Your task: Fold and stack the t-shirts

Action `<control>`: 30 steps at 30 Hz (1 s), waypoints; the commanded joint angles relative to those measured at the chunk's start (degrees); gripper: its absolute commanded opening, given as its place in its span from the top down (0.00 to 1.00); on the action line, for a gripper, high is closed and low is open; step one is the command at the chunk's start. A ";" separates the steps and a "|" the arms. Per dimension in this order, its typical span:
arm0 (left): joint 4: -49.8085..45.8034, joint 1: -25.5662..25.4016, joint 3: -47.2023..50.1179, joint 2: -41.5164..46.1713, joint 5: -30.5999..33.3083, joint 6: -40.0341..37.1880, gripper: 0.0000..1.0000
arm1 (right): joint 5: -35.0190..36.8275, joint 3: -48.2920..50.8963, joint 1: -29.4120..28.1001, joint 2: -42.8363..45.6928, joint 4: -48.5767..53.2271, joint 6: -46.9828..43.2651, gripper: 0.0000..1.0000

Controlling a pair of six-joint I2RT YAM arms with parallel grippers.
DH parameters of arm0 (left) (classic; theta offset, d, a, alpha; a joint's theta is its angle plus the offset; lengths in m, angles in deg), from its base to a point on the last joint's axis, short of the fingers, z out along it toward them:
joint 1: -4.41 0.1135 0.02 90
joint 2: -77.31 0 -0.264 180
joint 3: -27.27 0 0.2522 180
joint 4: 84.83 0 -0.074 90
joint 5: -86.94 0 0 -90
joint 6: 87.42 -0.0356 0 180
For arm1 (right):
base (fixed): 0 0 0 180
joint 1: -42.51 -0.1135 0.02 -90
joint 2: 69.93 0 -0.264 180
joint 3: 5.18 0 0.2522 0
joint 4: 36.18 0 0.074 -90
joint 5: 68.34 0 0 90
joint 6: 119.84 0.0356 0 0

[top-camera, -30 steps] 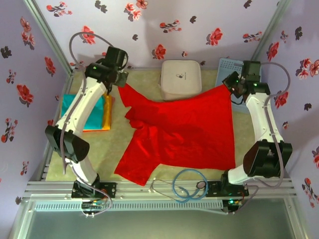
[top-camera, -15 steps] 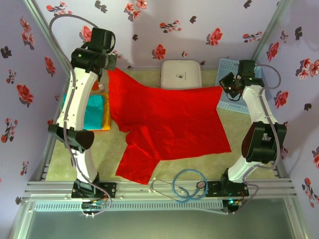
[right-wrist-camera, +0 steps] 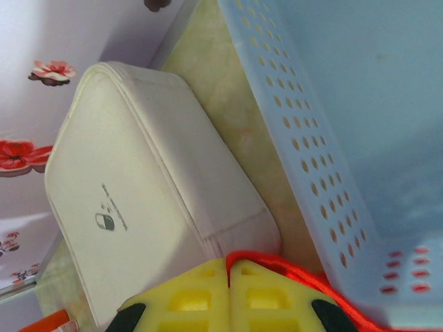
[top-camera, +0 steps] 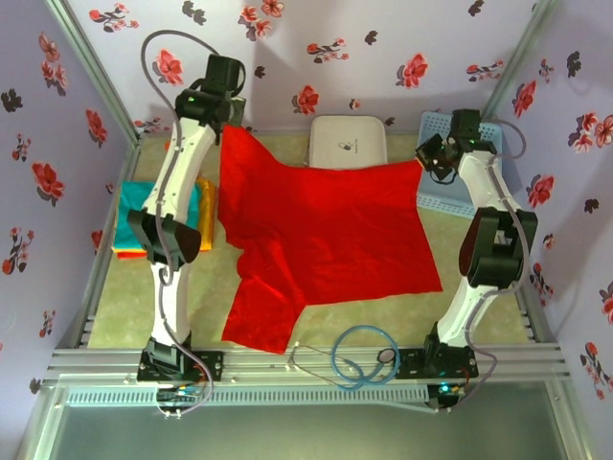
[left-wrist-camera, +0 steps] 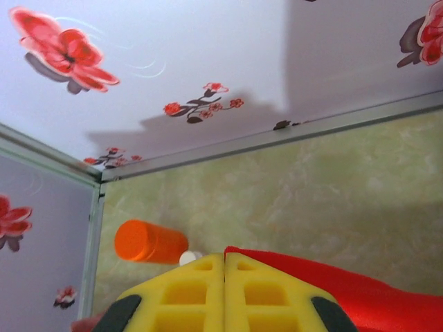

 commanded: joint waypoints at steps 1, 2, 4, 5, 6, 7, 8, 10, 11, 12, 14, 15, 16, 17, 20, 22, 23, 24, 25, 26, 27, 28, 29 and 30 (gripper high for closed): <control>8.14 0.25 -1.90 -2.90 1.20 -2.23 1.00 | -0.42 -5.89 0.19 -3.14 -0.75 0.10 1.00; 8.74 0.47 -2.14 -4.02 1.22 -2.16 1.00 | -0.16 -7.28 0.21 -4.14 -0.33 0.02 1.00; 9.32 0.99 -3.23 -6.85 1.29 -1.46 0.96 | -0.27 -10.73 0.21 -6.69 0.87 -0.48 1.00; 9.51 1.15 -3.57 -7.82 1.97 -1.44 0.93 | -0.65 -12.70 0.20 -7.94 1.97 -0.88 1.00; 9.69 1.20 -3.62 -9.01 3.08 -1.55 0.89 | -0.75 -15.32 0.19 -9.71 3.90 -1.57 1.00; 9.80 1.30 -3.60 -9.86 3.60 -1.44 0.85 | -0.81 -17.55 0.21 -11.15 5.40 -2.25 0.96; 9.67 1.50 -3.62 -10.47 3.64 -0.99 0.78 | -0.63 -18.89 0.11 -11.98 5.99 -2.83 0.85; 8.96 1.85 -3.62 -11.39 3.60 0.73 0.54 | 0.40 -20.76 0.13 -13.26 7.19 -3.79 0.52; 8.08 2.07 -3.75 -11.59 3.28 1.71 0.50 | 0.57 -21.41 0.13 -13.58 7.82 -4.25 0.43; 6.42 2.31 -4.08 -11.60 2.34 2.87 0.47 | 0.32 -21.86 0.13 -13.75 8.52 -4.66 0.35; 3.98 2.43 -4.04 -10.76 1.80 4.69 0.40 | 0.26 -21.37 0.04 -12.95 9.30 -5.69 0.26; 1.33 2.44 -3.68 -9.86 1.57 5.14 0.36 | 1.13 -20.16 -0.13 -11.76 9.35 -6.40 0.21; -0.35 2.47 -3.27 -8.70 0.57 5.14 0.32 | 2.09 -18.13 -0.38 -10.49 8.98 -7.06 0.12; -1.94 2.43 -2.75 -7.58 -0.59 7.12 0.30 | 2.81 -16.28 -0.56 -8.70 8.44 -7.65 0.08; -6.91 2.11 1.50 -2.20 -2.46 10.21 0.26 | 5.06 -9.36 -1.48 -2.41 7.91 -9.63 0.01; -8.74 1.57 7.57 2.95 -4.23 12.13 0.26 | 6.28 -2.49 -2.29 3.13 6.56 -10.72 0.01; -8.73 1.13 11.26 5.98 -4.29 12.86 0.26 | 7.04 -0.06 -2.61 5.28 6.40 -10.98 0.01; -8.17 0.60 16.21 9.52 -4.62 13.96 0.26 | 8.34 3.90 -3.22 8.97 6.24 -11.53 0.01; -7.26 0.22 21.53 13.16 -5.75 15.20 0.26 | 9.55 7.48 -3.68 12.01 6.33 -11.81 0.01; -6.30 0.11 26.18 16.68 -7.23 16.44 0.26 | 10.55 10.57 -3.89 15.18 6.58 -11.28 0.01; -5.41 0.02 31.55 20.68 -9.53 17.96 0.26 | 10.12 14.40 -3.79 18.66 6.50 -10.35 0.01; -4.45 0.01 36.68 24.47 -11.64 19.83 0.27 | 8.96 18.11 -3.68 22.09 5.93 -10.03 0.01; -4.14 -0.03 40.85 27.16 -13.12 21.65 0.28 | 8.40 21.11 -3.61 24.96 5.72 -9.73 0.01; -4.11 -0.07 45.82 31.36 -14.97 23.27 0.28 | 8.39 24.77 -3.57 28.25 5.94 -9.00 0.01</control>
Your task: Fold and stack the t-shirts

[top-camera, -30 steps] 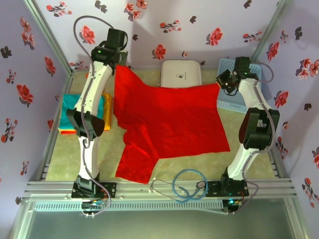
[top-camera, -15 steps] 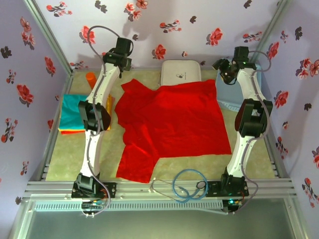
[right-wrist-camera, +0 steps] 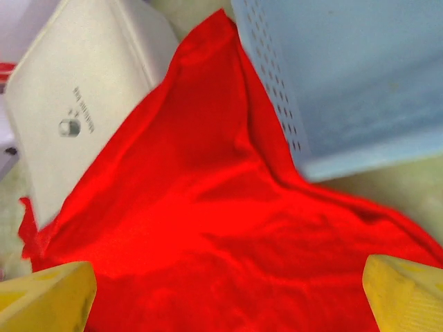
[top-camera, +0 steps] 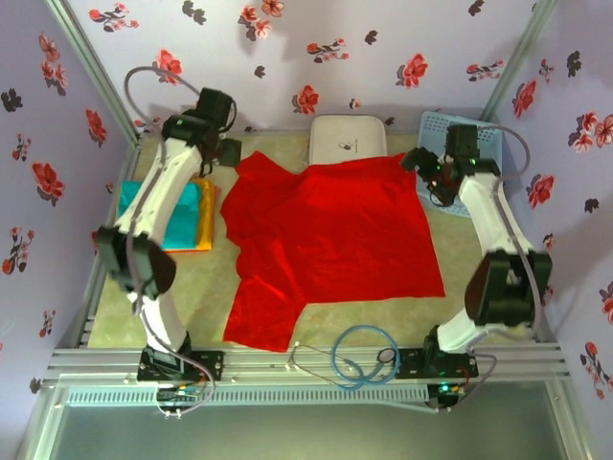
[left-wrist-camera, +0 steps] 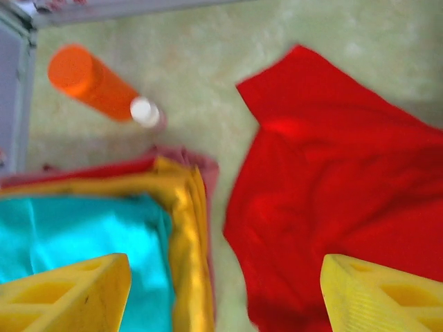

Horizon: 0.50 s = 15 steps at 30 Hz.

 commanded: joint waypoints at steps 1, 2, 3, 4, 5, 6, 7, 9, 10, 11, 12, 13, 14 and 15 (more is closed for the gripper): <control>-0.30 -0.35 13.98 10.96 -8.41 8.36 0.28 | 1.50 9.70 0.59 8.62 0.59 0.87 0.01; -0.13 -0.68 18.63 14.17 -9.89 9.55 0.28 | 1.74 12.72 0.67 11.49 1.16 1.29 0.01; 0.52 -1.08 24.28 17.58 -11.06 11.45 0.28 | 2.17 15.44 0.86 14.05 2.40 1.76 0.01; 1.03 -1.47 29.45 21.19 -12.68 13.10 0.29 | 3.17 18.02 1.04 16.89 4.06 2.79 0.01; 1.16 -2.06 32.81 24.20 -13.26 14.35 0.29 | 3.44 20.12 1.30 18.99 5.08 3.52 0.01; 1.25 -2.95 37.19 27.32 -13.43 15.75 0.29 | 3.31 22.51 1.40 21.54 5.57 3.82 0.01; 1.01 -4.02 41.07 30.25 -13.52 17.31 0.29 | 3.23 25.16 1.40 24.04 5.84 3.85 0.01; 0.43 -5.90 47.17 34.87 -13.60 20.34 0.29 | 4.39 28.33 1.40 27.92 8.24 3.49 0.01; -0.28 -6.87 49.66 37.16 -13.68 22.05 0.29 | 5.22 29.61 1.40 29.83 10.06 3.11 0.01; -0.79 -7.77 51.75 39.07 -13.68 23.59 0.29 | 5.80 30.74 1.40 31.09 11.33 2.98 0.01; -1.39 -8.73 53.84 41.32 -13.72 25.50 0.29 | 6.52 32.02 1.40 32.89 12.71 3.29 0.02; -1.87 -9.77 56.43 43.58 -13.80 27.71 0.29 | 6.72 33.55 1.40 34.45 13.58 4.16 0.03; -2.35 -10.81 58.41 45.43 -14.05 29.46 0.30 | 6.67 35.16 1.43 35.90 13.85 5.17 0.04; -2.88 -12.27 60.54 47.66 -14.36 31.39 0.30 | 6.79 36.94 1.49 37.39 14.01 6.11 0.05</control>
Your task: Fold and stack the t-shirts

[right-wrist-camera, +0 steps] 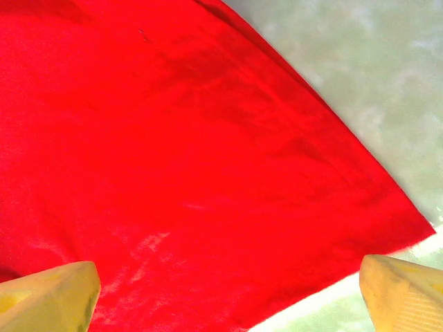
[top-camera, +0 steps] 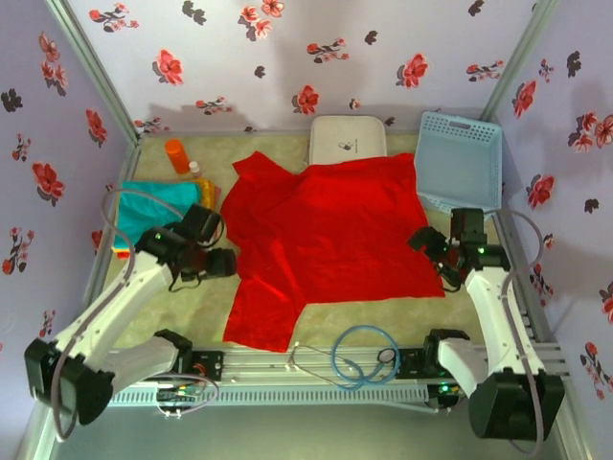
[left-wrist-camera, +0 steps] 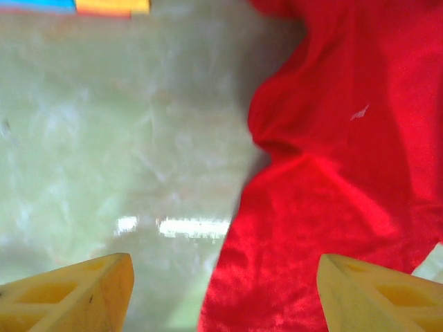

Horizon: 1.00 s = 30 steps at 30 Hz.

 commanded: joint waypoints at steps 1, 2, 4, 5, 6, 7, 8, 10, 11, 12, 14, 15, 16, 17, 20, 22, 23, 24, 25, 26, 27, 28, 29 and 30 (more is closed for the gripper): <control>-2.78 -3.91 5.47 6.48 -1.78 10.16 0.31 | 2.82 4.84 0.46 4.29 4.26 3.61 0.09; -3.32 -5.16 7.32 8.22 -1.97 12.37 0.32 | 3.10 6.36 0.46 5.30 4.16 4.57 0.11; -4.49 -8.55 11.41 11.84 -2.62 17.04 0.34 | 1.24 8.77 0.46 7.04 2.58 6.68 0.18; -5.16 -9.91 12.96 13.25 -2.51 19.14 0.36 | 1.44 9.32 0.46 7.29 2.84 7.69 0.20; -5.58 -11.27 14.51 14.74 -2.58 21.43 0.38 | 2.29 9.51 0.47 7.55 3.35 8.12 0.21; -5.38 -12.63 16.16 16.22 -2.58 23.49 0.38 | 3.26 10.01 0.47 7.99 3.68 8.17 0.21; -5.09 -13.58 17.50 17.38 -2.50 25.08 0.40 | 4.34 10.49 0.47 8.26 4.03 8.25 0.22; -4.62 -14.94 19.88 19.06 -2.51 28.06 0.44 | 6.23 11.34 0.49 8.97 4.66 8.22 0.23; -4.14 -15.54 20.69 19.57 -2.53 29.01 0.46 | 6.88 11.61 0.53 9.36 4.97 8.26 0.23; -3.32 -16.16 21.69 19.86 -2.55 30.22 0.46 | 7.32 11.95 0.55 9.63 5.15 8.49 0.24; -0.85 -17.61 23.32 19.75 -2.93 32.17 0.47 | 7.07 12.46 0.48 10.08 4.71 8.94 0.23; 0.71 -18.51 24.25 19.46 -3.00 33.42 0.48 | 7.45 12.66 0.55 10.06 4.73 9.34 0.24; 2.25 -19.70 25.07 19.16 -3.02 34.40 0.48 | 7.68 12.92 0.53 10.12 4.71 9.49 0.24; 3.35 -20.56 25.78 18.89 -2.94 35.24 0.48 | 7.62 13.23 0.55 9.96 4.35 9.45 0.24; 5.95 -22.49 28.31 17.86 -3.11 37.23 0.48 | 8.26 14.51 0.55 9.45 2.98 10.40 0.25; 7.72 -23.11 29.75 17.00 -3.46 37.70 0.49 | 8.43 15.66 0.55 8.67 1.11 10.54 0.25; 7.74 -23.43 30.08 16.63 -3.48 38.00 0.49 | 8.34 16.07 0.55 8.14 0.29 10.54 0.26; 9.68 -23.84 30.47 16.33 -3.47 38.29 0.49 | 8.25 16.46 0.55 7.56 -0.52 10.54 0.26; 10.15 -24.22 30.78 16.14 -3.52 38.76 0.49 | 8.47 16.92 0.55 6.95 -1.26 10.47 0.26; 10.64 -24.61 31.08 16.06 -3.47 39.20 0.49 | 8.93 17.28 0.54 6.37 -1.79 10.61 0.27; 11.16 -24.85 31.47 16.14 -3.54 39.61 0.49 | 9.49 17.78 0.55 5.67 -2.48 10.80 0.28; 11.64 -25.10 31.95 16.29 -3.48 40.06 0.49 | 9.77 18.30 0.57 5.08 -3.51 10.80 0.29; 12.21 -25.30 32.27 16.39 -3.50 40.22 0.49 | 9.87 18.71 0.63 4.53 -4.40 10.89 0.29; 12.83 -25.41 32.67 16.51 -3.47 40.49 0.50 | 10.17 18.97 0.64 4.06 -5.45 10.90 0.29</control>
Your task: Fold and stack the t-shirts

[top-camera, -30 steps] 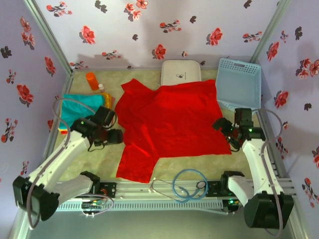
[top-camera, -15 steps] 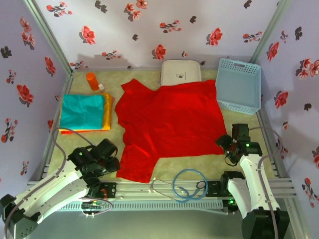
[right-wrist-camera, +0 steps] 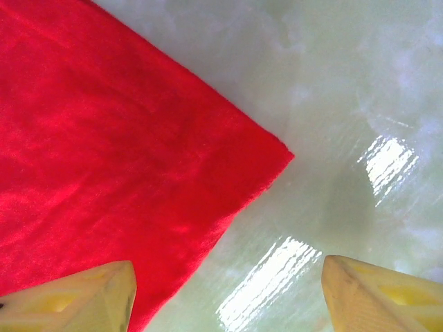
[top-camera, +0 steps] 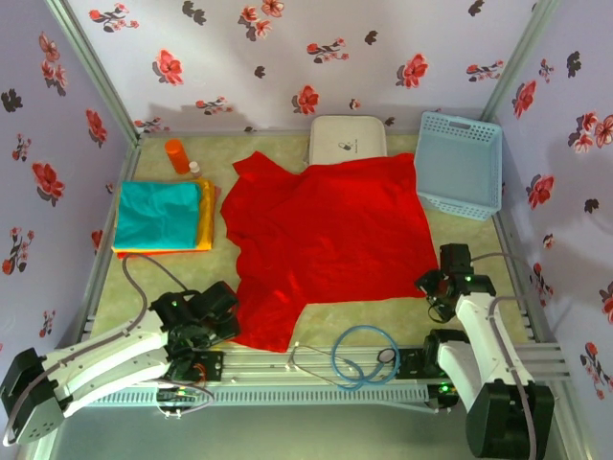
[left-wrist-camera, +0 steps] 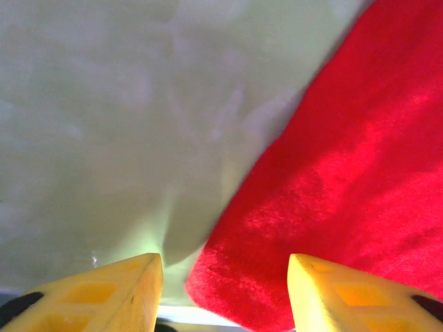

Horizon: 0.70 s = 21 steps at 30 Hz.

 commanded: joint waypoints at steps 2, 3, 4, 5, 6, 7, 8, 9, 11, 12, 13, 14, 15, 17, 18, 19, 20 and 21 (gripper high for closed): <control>3.12 -0.67 1.54 0.14 -0.07 2.90 0.50 | 3.28 1.09 0.42 -1.96 -4.72 1.06 0.30; 3.35 -0.67 1.43 -0.08 -0.03 2.85 0.50 | 3.69 0.67 0.46 -2.54 -4.87 0.57 0.30; 3.54 -0.67 1.41 -0.40 -0.06 2.85 0.51 | 4.21 0.19 0.46 -3.05 -4.81 0.13 0.30; 3.73 -0.68 1.36 -0.77 0.01 2.78 0.51 | 4.78 -0.15 0.46 -3.42 -4.56 -0.22 0.30; 4.04 -0.67 1.28 -1.03 -0.04 2.69 0.51 | 5.26 -0.54 0.55 -3.72 -4.29 -0.39 0.30; 4.32 -0.75 1.30 -1.43 -0.08 2.60 0.51 | 5.32 -0.73 0.55 -3.99 -4.30 -0.52 0.30; 4.47 -0.83 1.29 -1.69 -0.04 2.65 0.52 | 5.31 -0.90 0.64 -4.17 -4.24 -0.61 0.30; 4.68 -0.85 1.36 -1.98 0.01 2.56 0.53 | 5.50 -0.91 0.72 -4.32 -4.36 -0.53 0.30; 5.15 -0.93 1.51 -2.48 -0.08 2.60 0.56 | 5.59 -0.91 1.01 -4.33 -4.34 -0.35 0.30; 5.42 -0.94 1.62 -2.62 -0.08 2.66 0.58 | 5.55 -0.88 1.25 -4.39 -4.32 -0.35 0.30; 5.71 -0.94 1.59 -2.85 -0.03 2.61 0.59 | 5.74 -0.90 1.49 -4.27 -4.20 -0.26 0.31; 6.03 -0.94 1.68 -2.93 0.09 2.65 0.60 | 5.98 -0.91 1.69 -4.34 -4.09 -0.11 0.31; 6.45 -0.94 1.56 -3.13 0.26 2.61 0.62 | 6.09 -0.91 1.98 -4.28 -4.06 -0.08 0.31; 6.89 -0.95 1.22 -3.46 1.19 2.02 0.66 | 6.44 -0.93 2.68 -4.38 -4.34 -0.24 0.33; 6.89 -0.94 0.82 -3.76 1.89 1.44 0.67 | 6.19 -0.89 3.11 -4.58 -4.98 -0.68 0.35; 6.81 -0.95 0.39 -4.09 2.48 0.85 0.68 | 5.80 -1.00 3.39 -5.06 -5.54 -1.18 0.36; 6.88 -0.97 -0.04 -4.41 2.97 0.42 0.68 | 5.72 -1.34 3.53 -5.76 -5.56 -1.62 0.36; 6.97 -0.94 -0.44 -4.75 3.33 0.08 0.70 | 5.56 -1.74 3.58 -6.58 -5.83 -2.19 0.38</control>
